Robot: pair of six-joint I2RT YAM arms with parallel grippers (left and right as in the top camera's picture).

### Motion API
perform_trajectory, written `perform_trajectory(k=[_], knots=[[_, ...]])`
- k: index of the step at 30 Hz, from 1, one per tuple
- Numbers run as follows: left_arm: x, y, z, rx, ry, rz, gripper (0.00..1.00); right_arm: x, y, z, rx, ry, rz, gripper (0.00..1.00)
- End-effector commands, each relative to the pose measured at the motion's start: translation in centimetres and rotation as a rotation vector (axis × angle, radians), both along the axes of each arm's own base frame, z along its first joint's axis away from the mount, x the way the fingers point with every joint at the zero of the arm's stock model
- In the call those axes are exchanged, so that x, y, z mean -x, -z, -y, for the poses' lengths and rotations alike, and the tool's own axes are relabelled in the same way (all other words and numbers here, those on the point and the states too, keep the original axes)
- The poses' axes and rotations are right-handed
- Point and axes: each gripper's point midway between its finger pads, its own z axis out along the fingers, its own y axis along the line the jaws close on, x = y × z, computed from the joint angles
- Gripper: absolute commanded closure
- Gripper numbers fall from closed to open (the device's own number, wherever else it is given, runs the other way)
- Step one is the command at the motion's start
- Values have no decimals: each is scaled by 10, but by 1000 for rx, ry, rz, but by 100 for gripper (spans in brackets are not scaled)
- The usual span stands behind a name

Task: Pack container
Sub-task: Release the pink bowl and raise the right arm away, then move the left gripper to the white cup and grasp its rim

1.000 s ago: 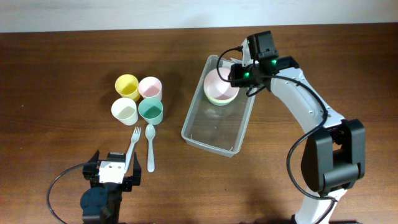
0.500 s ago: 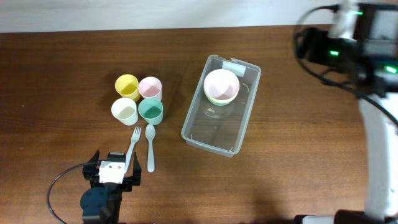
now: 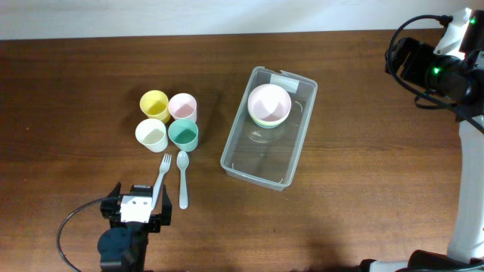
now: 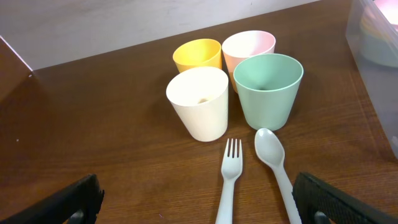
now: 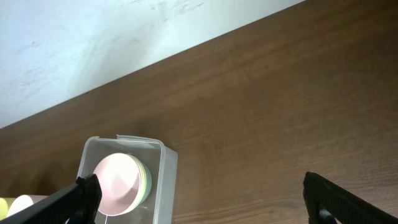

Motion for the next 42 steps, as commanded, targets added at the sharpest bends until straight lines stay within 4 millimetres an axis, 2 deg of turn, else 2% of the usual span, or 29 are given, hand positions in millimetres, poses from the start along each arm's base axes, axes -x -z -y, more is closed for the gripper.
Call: perform_trajectory(k=[1,6,8,9,10,13,18,20,21,27,31,34,38,40,42], knots=[[0,2,2,19,6,2,0,0,2,0,2,-6,-6,1],[0,1,17,45,87,6,0,0,2,0,2,-6,-6,1],[-1,-6,28,63,149,31,0,0,2,0,2,-6,-6,1],[-1,-15,40,80,219,66,0,0,2,0,2,-5,-6,1],[-2,-21,43,91,237,88,0,0,2,0,2,-6,-6,1],[-3,-40,38,188,180,119,0,0,2,0,2,-6,-6,1],[-8,-68,37,213,165,77,0,0,2,0,2,-6,-6,1],[-16,-78,34,247,135,20,0,0,2,0,2,-6,-6,1],[-28,-87,34,253,124,-65,0,0,2,0,2,-6,-6,1],[-75,-98,35,277,85,-400,0,0,2,0,2,-6,-6,1],[-110,-97,37,297,71,-592,0,0,2,0,2,-6,-6,1],[-133,-90,40,311,75,-669,0,0,2,0,2,-6,-6,1],[-158,-66,35,301,47,-726,0,0,2,0,2,-6,-6,1],[-168,-50,25,304,-14,-746,0,0,2,0,2,-6,-6,1],[-176,-38,17,377,-81,-761,0,0,3,0,2,-6,-6,1]])
